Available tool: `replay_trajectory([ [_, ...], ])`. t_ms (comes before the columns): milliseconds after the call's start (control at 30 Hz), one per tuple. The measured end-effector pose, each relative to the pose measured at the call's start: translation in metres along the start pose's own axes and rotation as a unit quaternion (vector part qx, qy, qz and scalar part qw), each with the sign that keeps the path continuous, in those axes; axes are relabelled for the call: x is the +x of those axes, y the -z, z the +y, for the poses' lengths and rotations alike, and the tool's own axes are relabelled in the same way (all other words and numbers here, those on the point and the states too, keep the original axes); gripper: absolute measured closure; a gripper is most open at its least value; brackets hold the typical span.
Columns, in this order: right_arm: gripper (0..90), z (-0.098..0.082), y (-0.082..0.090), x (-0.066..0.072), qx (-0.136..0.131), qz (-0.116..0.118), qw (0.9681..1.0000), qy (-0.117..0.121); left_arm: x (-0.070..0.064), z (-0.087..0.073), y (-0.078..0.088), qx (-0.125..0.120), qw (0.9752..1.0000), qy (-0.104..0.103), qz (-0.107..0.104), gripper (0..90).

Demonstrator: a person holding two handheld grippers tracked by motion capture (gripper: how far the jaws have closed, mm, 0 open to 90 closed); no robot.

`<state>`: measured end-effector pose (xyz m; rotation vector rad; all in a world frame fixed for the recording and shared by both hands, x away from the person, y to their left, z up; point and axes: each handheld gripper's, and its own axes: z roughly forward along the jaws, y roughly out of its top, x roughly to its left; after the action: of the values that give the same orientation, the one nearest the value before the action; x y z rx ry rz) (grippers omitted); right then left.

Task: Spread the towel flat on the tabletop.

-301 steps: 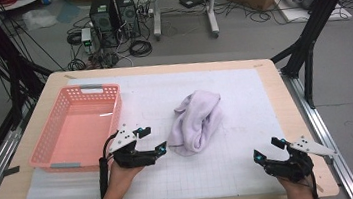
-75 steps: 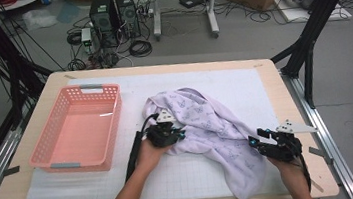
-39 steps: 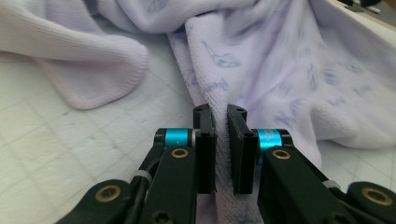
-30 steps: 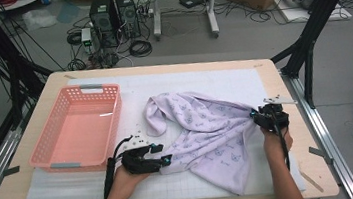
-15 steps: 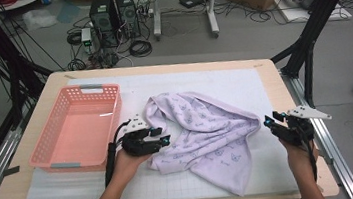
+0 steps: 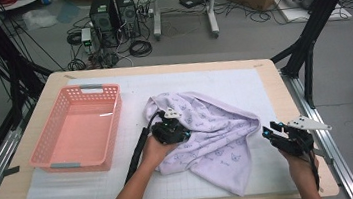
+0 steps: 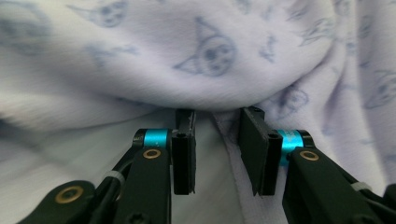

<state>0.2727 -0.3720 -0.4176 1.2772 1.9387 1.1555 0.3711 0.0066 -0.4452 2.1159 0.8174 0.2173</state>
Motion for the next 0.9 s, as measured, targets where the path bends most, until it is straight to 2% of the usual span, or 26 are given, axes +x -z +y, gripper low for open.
replay_trajectory([
  [33, 59.8, 0.000, 0.000, 0.000, -0.001, 0.001, 1.0000, -0.001, -0.004, 0.001, -0.003, -0.003, 1.0000, 0.002, -0.001, 59.5],
  [100, 59.7, 0.000, 0.000, -0.001, -0.003, 0.003, 1.0000, -0.001, -0.013, 0.005, -0.010, -0.003, 0.9998, 0.015, -0.011, 42.9],
  [167, 59.7, 0.000, -0.001, 0.000, -0.002, 0.005, 1.0000, 0.000, -0.025, 0.011, -0.018, 0.005, 1.0000, 0.003, -0.001, 32.7],
  [200, 59.7, 0.000, -0.001, 0.001, -0.003, 0.006, 1.0000, 0.000, -0.030, 0.013, -0.022, 0.009, 0.9999, -0.010, 0.006, 32.4],
  [233, 59.7, 0.000, -0.002, 0.002, -0.003, 0.007, 1.0000, 0.000, -0.034, 0.015, -0.024, 0.008, 0.9998, -0.016, 0.003, 33.8],
  [333, 59.7, 0.000, -0.003, 0.004, -0.001, 0.008, 1.0000, 0.001, -0.042, 0.017, -0.029, 0.003, 0.9996, -0.028, -0.007, 47.6],
  [400, 59.7, 0.001, -0.005, 0.005, -0.001, 0.010, 0.9999, 0.003, -0.041, 0.016, -0.029, 0.001, 0.9986, -0.036, -0.039, 67.7],
  [433, 59.6, 0.001, -0.005, 0.005, 0.000, 0.013, 0.9999, 0.000, -0.041, 0.016, -0.029, 0.000, 0.9983, -0.040, -0.043, 80.4],
  [467, 59.6, 0.001, -0.006, 0.007, 0.000, 0.015, 0.9999, -0.001, -0.041, 0.016, -0.027, 0.003, 0.9984, -0.047, -0.031, 83.9],
  [500, 59.6, 0.001, -0.006, 0.007, 0.000, 0.016, 0.9999, 0.003, -0.036, 0.017, -0.024, -0.001, 0.9991, -0.038, -0.020, 84.7],
  [567, 59.6, 0.000, -0.005, 0.009, 0.002, 0.017, 0.9998, 0.005, -0.020, 0.016, -0.013, -0.019, 0.9998, -0.003, 0.004, 85.1],
  [600, 59.6, 0.000, -0.005, 0.010, 0.004, 0.017, 0.9998, 0.003, -0.010, 0.015, -0.005, -0.031, 0.9992, 0.015, 0.017, 85.2],
  [667, 59.6, -0.002, -0.006, 0.009, 0.006, 0.019, 0.9998, 0.001, 0.009, 0.011, 0.010, -0.051, 0.9963, 0.036, 0.059, 85.5],
  [700, 59.6, -0.003, -0.008, 0.009, 0.008, 0.022, 0.9997, -0.002, 0.018, 0.009, 0.017, -0.057, 0.9940, 0.049, 0.080, 85.6],
  [800, 59.5, -0.003, -0.014, 0.014, 0.011, 0.035, 0.9993, -0.008, 0.041, 0.000, 0.034, -0.075, 0.9838, 0.081, 0.141, 85.7],
  [867, 59.1, -0.002, -0.018, 0.021, 0.016, 0.048, 0.9987, -0.004, 0.051, -0.005, 0.042, -0.088, 0.9773, 0.102, 0.163, 85.4],
  [900, 58.5, -0.001, -0.021, 0.025, 0.017, 0.057, 0.9983, 0.000, 0.054, -0.007, 0.045, -0.102, 0.9752, 0.113, 0.160, 84.6],
])
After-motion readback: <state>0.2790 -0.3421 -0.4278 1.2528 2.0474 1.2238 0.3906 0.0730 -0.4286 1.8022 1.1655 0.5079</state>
